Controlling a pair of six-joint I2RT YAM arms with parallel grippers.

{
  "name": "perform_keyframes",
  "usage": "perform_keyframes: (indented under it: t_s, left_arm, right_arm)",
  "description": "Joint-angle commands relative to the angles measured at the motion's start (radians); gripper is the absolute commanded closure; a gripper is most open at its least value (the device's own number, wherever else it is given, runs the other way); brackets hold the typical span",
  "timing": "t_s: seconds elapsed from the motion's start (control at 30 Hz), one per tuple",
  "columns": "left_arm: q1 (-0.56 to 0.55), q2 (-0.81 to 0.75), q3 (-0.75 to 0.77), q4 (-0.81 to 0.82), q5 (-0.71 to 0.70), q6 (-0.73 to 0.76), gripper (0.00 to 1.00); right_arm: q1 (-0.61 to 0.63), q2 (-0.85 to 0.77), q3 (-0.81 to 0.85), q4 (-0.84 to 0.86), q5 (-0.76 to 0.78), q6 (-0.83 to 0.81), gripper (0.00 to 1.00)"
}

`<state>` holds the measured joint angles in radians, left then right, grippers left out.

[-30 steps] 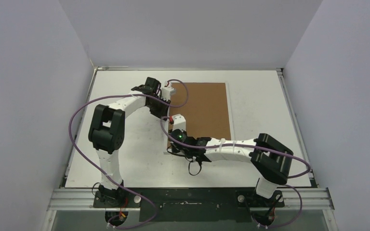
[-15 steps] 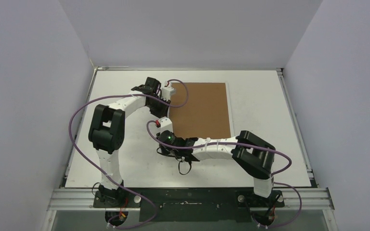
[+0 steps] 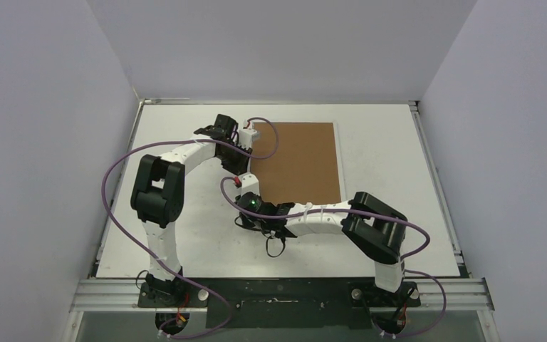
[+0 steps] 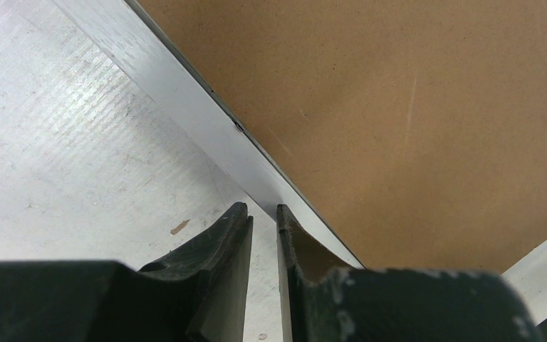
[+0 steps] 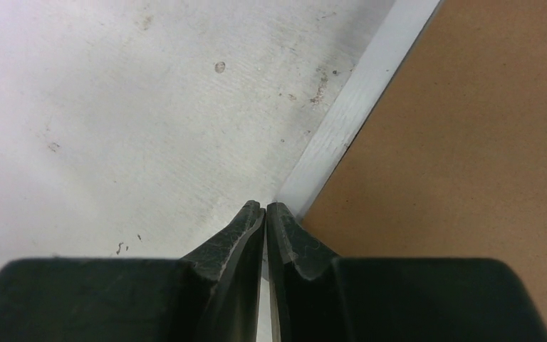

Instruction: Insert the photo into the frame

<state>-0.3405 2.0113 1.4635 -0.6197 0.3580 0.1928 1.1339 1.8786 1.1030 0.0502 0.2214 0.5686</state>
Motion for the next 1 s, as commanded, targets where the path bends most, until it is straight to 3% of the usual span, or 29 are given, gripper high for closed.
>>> perform_keyframes:
  t_s: [0.0,0.6,0.97]
  left_arm:
    - [-0.002,0.018,-0.025,0.005,-0.060,0.034,0.82]
    - [-0.002,0.017,-0.029,0.006,-0.062,0.036,0.82]
    - [-0.002,0.019,-0.026,0.006,-0.058,0.033,0.82]
  right_arm:
    - [-0.022,-0.027,-0.038,0.006,0.027,0.021,0.90]
    - [-0.051,-0.083,-0.102,-0.009,0.056,0.025,0.90]
    - [-0.054,-0.056,0.009,0.047,-0.083,-0.022,0.86]
